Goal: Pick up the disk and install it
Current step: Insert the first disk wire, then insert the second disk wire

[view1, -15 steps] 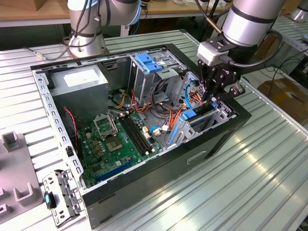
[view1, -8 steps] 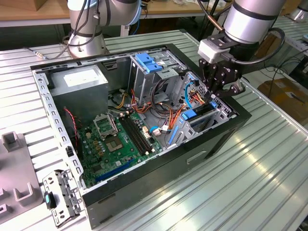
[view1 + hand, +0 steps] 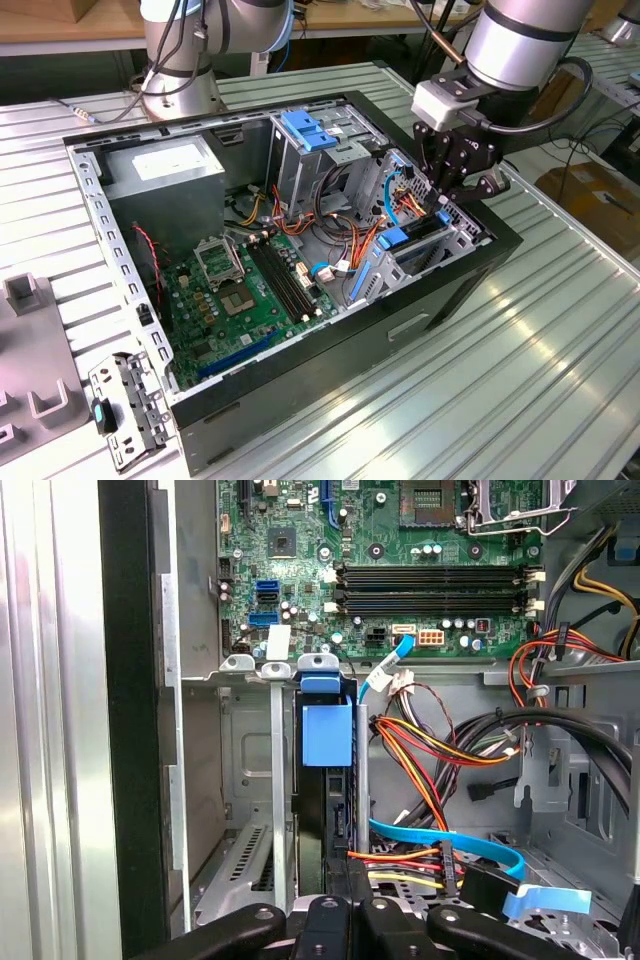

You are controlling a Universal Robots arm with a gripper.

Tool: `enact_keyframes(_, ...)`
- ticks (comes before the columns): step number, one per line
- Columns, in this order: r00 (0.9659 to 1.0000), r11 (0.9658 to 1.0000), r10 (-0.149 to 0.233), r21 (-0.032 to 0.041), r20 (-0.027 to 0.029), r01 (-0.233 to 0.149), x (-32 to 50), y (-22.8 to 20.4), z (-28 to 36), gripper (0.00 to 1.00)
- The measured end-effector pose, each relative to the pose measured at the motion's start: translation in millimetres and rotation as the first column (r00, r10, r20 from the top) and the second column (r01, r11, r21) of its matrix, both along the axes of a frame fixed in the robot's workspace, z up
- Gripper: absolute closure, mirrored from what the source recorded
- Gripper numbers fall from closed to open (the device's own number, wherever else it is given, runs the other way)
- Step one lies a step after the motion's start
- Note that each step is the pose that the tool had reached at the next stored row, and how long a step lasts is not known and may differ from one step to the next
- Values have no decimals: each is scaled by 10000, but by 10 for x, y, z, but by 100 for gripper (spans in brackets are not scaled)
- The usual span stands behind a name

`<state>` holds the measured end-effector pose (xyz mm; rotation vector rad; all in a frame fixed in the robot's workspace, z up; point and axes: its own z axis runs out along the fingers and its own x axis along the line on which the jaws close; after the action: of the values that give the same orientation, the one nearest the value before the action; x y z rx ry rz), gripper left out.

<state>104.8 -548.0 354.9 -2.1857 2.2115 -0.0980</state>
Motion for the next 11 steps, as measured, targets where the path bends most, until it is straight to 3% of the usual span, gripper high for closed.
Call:
enact_keyframes(10,10000,10000,1,-2,0,-1,-1,0,5,89)
enact_keyframes(11,10000,10000,0,-2,0,0,-47,1,5,89)
